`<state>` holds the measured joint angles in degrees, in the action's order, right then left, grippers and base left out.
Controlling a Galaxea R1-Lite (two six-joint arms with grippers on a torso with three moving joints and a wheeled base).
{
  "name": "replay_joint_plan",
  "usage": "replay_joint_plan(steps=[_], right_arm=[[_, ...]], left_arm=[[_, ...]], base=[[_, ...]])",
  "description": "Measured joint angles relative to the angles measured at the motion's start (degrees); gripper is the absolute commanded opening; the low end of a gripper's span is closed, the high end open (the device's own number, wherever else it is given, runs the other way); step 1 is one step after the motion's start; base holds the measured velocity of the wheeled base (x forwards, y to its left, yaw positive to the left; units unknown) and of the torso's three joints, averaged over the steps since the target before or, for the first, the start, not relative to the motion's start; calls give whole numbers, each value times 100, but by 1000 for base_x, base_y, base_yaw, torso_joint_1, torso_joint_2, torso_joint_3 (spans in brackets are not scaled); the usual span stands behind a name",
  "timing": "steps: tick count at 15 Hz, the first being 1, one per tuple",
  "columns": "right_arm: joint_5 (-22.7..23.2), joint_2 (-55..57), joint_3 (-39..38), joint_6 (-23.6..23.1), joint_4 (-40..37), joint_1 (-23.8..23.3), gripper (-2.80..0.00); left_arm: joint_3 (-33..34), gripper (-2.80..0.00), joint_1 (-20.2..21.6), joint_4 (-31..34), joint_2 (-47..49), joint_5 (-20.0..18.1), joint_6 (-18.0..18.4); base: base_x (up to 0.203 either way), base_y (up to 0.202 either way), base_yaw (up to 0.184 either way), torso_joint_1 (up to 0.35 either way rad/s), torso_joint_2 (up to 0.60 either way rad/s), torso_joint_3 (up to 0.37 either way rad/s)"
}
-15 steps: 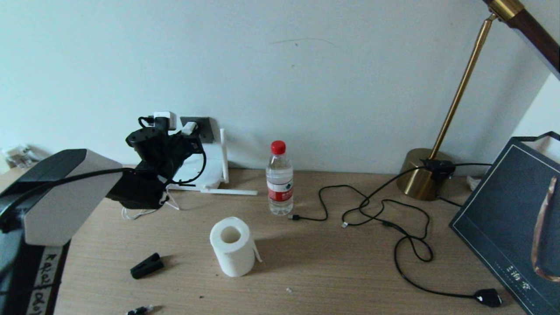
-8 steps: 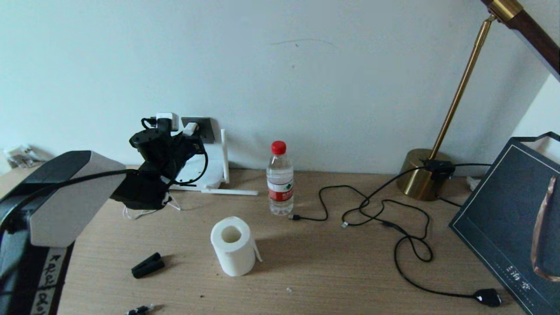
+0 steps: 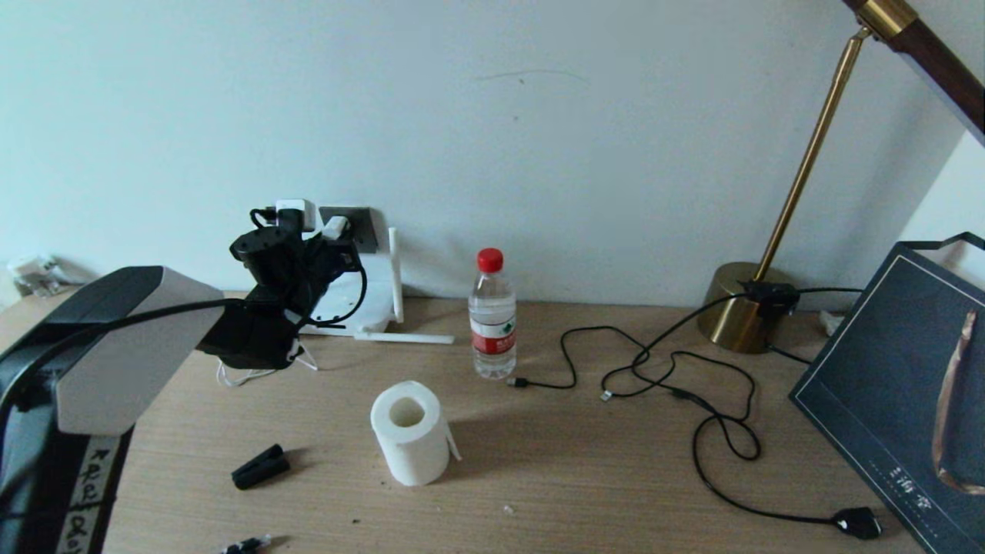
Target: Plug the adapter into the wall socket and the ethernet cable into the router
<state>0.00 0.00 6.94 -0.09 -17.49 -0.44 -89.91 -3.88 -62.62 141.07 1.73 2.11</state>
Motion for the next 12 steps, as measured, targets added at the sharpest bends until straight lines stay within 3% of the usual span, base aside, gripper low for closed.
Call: replay_joint_plan(steps=[12], right_arm=[[0,0,0,-2,0,0,-280]], left_arm=[[-60,-280,-66,200,99,5,9]], base=[[0,0,0,0,0,0]])
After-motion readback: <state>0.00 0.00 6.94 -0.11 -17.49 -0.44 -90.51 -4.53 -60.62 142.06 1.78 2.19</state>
